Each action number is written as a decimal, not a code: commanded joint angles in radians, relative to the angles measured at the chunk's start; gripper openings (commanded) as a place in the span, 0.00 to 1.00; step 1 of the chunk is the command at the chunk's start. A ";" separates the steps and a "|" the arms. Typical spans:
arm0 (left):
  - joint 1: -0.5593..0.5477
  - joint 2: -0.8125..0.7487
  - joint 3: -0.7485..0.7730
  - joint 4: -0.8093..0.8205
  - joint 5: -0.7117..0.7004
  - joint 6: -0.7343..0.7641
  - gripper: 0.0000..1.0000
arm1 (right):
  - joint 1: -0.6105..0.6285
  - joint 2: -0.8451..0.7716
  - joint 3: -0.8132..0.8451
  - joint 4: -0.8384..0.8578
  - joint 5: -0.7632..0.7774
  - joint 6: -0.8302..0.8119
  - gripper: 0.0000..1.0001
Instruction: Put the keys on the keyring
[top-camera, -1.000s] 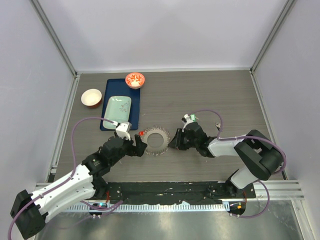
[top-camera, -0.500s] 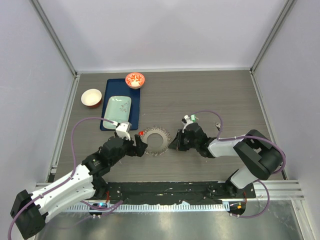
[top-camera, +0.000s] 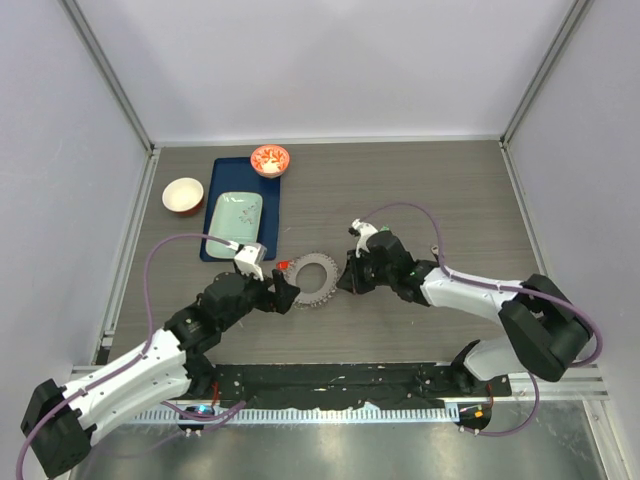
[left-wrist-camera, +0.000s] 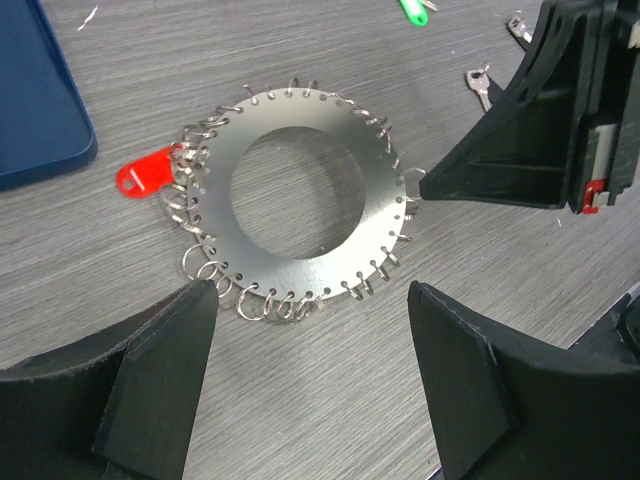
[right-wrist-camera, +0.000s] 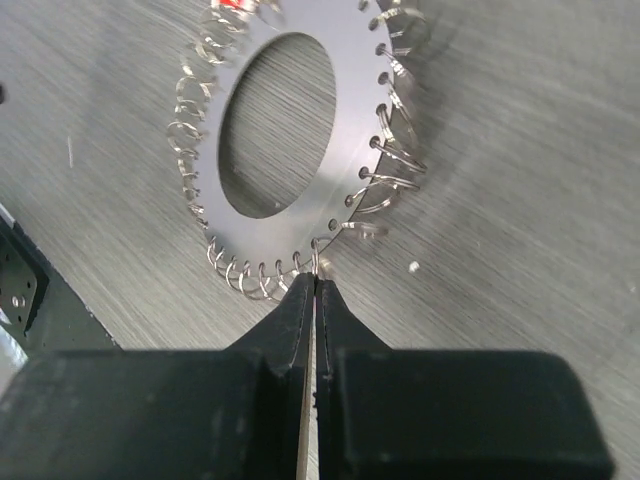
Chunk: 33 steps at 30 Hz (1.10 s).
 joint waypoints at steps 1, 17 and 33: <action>0.001 -0.027 0.023 0.077 0.050 0.045 0.81 | 0.030 -0.072 0.135 -0.129 0.007 -0.257 0.01; 0.000 -0.178 0.047 0.183 0.332 0.220 0.84 | 0.155 -0.322 0.237 -0.174 -0.120 -0.584 0.01; 0.000 0.037 0.266 0.119 0.700 0.499 0.78 | 0.162 -0.502 0.134 -0.117 -0.282 -0.710 0.01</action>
